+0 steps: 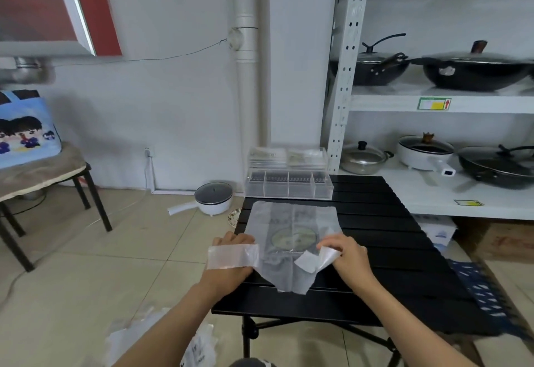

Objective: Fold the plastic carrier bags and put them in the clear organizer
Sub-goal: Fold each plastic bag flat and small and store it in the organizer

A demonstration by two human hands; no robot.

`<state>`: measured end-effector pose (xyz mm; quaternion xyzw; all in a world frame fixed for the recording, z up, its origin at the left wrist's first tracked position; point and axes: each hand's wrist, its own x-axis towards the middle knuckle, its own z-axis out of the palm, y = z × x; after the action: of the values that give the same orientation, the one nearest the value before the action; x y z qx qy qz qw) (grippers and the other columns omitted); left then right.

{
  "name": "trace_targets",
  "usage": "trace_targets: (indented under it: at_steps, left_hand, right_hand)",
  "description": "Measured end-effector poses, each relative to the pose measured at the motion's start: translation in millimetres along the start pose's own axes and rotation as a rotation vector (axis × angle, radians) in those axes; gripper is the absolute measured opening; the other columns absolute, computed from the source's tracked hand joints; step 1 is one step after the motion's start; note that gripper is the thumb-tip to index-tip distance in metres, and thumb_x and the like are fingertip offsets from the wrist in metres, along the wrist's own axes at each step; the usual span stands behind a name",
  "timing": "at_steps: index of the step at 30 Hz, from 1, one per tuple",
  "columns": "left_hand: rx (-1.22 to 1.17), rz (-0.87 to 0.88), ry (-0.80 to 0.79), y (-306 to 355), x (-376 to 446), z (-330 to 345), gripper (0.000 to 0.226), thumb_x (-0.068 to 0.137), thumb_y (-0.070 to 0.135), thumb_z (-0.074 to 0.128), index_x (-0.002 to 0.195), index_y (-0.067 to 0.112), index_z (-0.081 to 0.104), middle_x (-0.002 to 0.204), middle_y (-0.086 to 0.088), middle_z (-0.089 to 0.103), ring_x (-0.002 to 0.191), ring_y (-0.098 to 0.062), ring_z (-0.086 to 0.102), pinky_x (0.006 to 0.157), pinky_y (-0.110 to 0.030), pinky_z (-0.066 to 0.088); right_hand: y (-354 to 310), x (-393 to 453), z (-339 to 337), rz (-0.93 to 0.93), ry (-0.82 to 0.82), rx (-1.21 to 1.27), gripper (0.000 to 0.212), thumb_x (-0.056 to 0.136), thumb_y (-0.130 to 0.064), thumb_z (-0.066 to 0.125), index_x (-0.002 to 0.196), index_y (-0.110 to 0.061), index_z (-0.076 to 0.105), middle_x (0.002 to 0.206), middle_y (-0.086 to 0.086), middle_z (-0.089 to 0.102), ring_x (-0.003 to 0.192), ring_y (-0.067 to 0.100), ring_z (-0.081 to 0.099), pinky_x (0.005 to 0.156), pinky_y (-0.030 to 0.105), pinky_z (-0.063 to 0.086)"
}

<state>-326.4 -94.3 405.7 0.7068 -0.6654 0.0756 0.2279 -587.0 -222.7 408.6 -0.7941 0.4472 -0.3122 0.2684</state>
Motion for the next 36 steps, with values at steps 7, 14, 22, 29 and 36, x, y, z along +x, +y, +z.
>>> trace_targets:
  at_steps: [7,14,22,29,36]
  left_hand:
    - [-0.122,0.275,-0.116,-16,1,-3,0.015,0.078,0.026,0.059,0.091,0.027,0.066,0.116,0.012,0.062,0.106,-0.002,0.049,0.091,-0.016,0.031]
    - [-0.301,0.046,-0.162,-7,2,0,0.023,0.079,0.038,0.051,0.099,0.031,0.060,0.104,0.016,0.063,0.094,-0.004,0.058,0.082,-0.032,0.050]
    - [-0.216,0.189,-0.104,-22,-1,7,0.037,0.082,0.000,0.051,0.110,0.014,0.070,0.124,-0.002,0.060,0.114,-0.015,0.052,0.098,-0.024,0.040]
    - [-0.532,-0.055,-0.169,-20,-1,-3,0.036,0.085,0.001,0.041,0.090,0.028,0.065,0.097,0.008,0.069,0.096,-0.010,0.063,0.093,-0.033,0.047]
    - [-0.349,-0.066,-0.306,-4,0,-17,0.010,0.091,0.012,0.059,0.097,0.017,0.065,0.103,0.009,0.061,0.094,-0.010,0.059,0.084,-0.025,0.046]
  right_hand:
    - [12,6,-4,0.083,-0.121,-0.490,0.032,0.092,-0.042,0.050,0.122,-0.051,0.057,0.149,-0.017,0.036,0.141,0.011,0.024,0.115,0.057,-0.009]
    - [11,7,-2,0.089,-0.108,-0.471,0.046,0.093,-0.028,0.048,0.135,-0.047,0.048,0.150,-0.014,0.035,0.141,0.010,0.027,0.115,0.057,-0.009]
    - [4,-12,-26,-0.002,0.249,-0.138,0.041,0.091,0.003,0.044,0.114,-0.024,0.067,0.109,-0.006,0.064,0.103,0.015,0.057,0.095,0.037,0.041]
    - [-8,-22,-20,-0.026,-0.225,-0.365,0.015,0.089,-0.051,0.056,0.093,-0.041,0.067,0.101,-0.017,0.055,0.098,0.008,0.047,0.091,0.038,0.029]
    - [-12,-25,-44,0.153,-0.381,0.167,0.009,0.078,-0.034,0.076,0.073,-0.027,0.074,0.083,-0.011,0.071,0.086,0.004,0.064,0.097,0.040,0.044]
